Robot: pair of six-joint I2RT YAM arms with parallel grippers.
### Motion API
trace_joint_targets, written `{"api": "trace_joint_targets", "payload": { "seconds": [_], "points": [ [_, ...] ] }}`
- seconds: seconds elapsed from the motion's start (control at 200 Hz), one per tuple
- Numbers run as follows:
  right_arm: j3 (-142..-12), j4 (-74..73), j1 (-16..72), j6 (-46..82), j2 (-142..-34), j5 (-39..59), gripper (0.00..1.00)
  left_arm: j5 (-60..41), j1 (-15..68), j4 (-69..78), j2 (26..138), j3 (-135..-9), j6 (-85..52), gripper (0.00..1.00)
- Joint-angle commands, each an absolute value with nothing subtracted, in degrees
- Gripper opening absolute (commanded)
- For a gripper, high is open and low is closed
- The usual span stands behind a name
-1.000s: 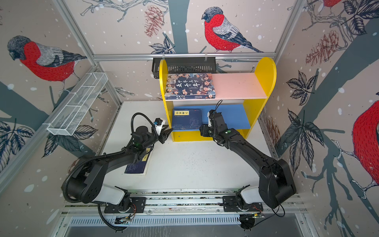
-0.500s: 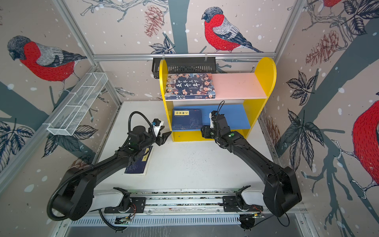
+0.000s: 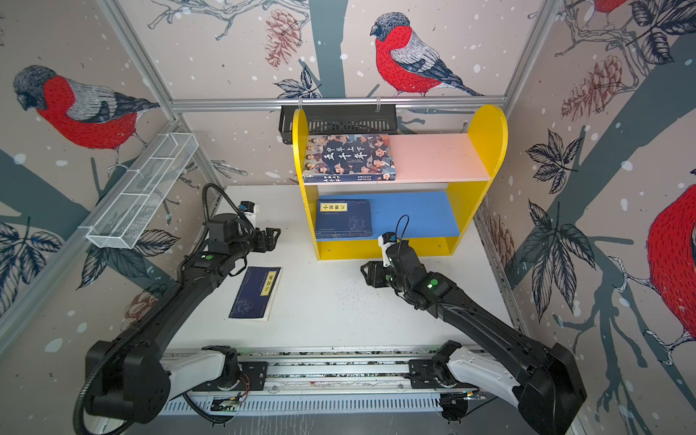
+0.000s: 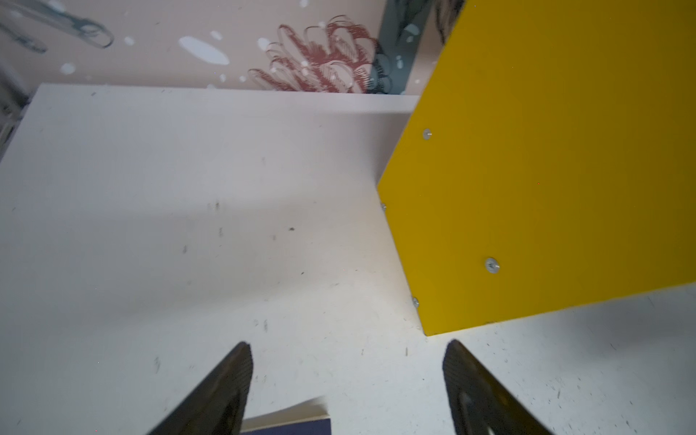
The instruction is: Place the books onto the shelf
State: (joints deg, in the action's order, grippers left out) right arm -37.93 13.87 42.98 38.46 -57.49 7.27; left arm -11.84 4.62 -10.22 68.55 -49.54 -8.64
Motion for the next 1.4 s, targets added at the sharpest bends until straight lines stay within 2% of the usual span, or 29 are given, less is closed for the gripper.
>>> {"api": "trace_joint_targets", "payload": {
  "seconds": [0.0, 0.165, 0.305, 0.58, 0.94, 1.205, 1.395],
  "points": [
    [-34.15, 4.43, 48.26, 47.47, -56.45, 8.40, 0.63, -13.24, -0.42, -19.10, 69.53, -50.28, -15.61, 0.80],
    [-31.24, -6.11, 54.68, 52.98, -59.36, 9.22, 0.65, -19.42, -12.80, -24.74, 73.62, -49.18, -21.16, 0.79],
    [-34.80, -9.06, 58.50, 53.72, -66.58, 8.72, 0.67, -20.22, -17.67, -26.81, 75.86, -48.14, -19.88, 0.79],
    [-43.97, -15.54, 61.83, 57.99, -83.49, 9.42, 0.69, -14.69, -18.63, -25.17, 76.25, -44.57, -16.07, 0.80],
    [-58.21, -13.45, 64.11, 58.54, -100.73, 10.36, 0.69, -12.43, -19.22, -26.72, 86.72, -47.10, -9.89, 0.79],
    [-63.46, -13.60, 64.34, 59.46, -107.38, 12.23, 0.70, -21.87, -19.34, -28.08, 92.20, -47.99, -7.79, 0.76],
    [-65.76, -15.02, 64.27, 60.68, -111.79, 14.20, 0.70, -24.71, -19.16, -28.13, 94.32, -48.42, -6.68, 0.73]
  ]
}}
